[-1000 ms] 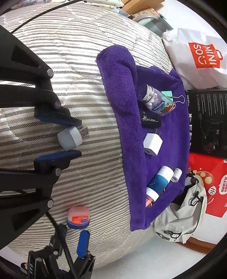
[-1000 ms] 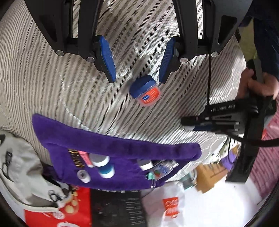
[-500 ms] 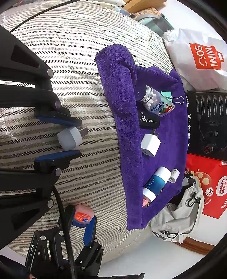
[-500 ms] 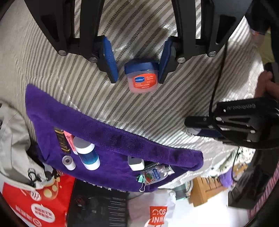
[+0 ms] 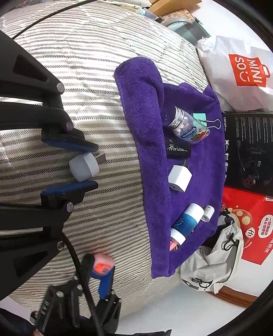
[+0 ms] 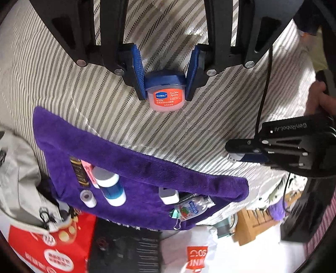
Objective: Organize rigid objects
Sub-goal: 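Grasp the Vaseline tin with the right tool, then carry the Vaseline tin onto the towel and open the right tool while the left tool holds the USB plug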
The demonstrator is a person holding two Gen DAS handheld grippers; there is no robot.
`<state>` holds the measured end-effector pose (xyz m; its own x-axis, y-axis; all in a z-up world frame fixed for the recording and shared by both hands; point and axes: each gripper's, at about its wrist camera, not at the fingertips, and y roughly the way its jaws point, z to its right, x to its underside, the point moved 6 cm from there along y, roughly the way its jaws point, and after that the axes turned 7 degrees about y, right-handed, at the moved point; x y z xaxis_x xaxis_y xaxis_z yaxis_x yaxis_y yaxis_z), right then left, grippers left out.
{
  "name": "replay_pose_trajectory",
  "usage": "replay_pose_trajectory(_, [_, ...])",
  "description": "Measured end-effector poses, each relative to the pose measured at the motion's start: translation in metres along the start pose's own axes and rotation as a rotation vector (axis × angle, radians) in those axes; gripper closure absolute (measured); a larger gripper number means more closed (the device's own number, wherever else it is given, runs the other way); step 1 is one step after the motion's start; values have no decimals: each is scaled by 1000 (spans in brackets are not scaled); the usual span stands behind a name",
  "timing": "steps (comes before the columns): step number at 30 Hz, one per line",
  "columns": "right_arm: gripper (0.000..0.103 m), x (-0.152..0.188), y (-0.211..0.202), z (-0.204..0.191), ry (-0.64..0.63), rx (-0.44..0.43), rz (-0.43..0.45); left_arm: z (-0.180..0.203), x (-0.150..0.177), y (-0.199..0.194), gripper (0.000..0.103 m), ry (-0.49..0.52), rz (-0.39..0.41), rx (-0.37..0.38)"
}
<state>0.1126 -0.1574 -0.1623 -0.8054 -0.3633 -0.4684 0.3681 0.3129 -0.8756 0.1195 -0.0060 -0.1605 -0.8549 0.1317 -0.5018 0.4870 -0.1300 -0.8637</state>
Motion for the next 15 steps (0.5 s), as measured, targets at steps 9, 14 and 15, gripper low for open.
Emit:
replay_pose_trajectory(9, [66,-13,-10,19,42,-1,4,-6,-13,-12,76,-9,36,20])
replay_pose_trajectory(14, [66,-27,-15,23,66,-37,22,-10,-29,-18,76,-4,58,28])
replay_pose_trajectory(15, [66,-30,-15,23,68,-40,25,-11,-33,-19,76,0,62,26])
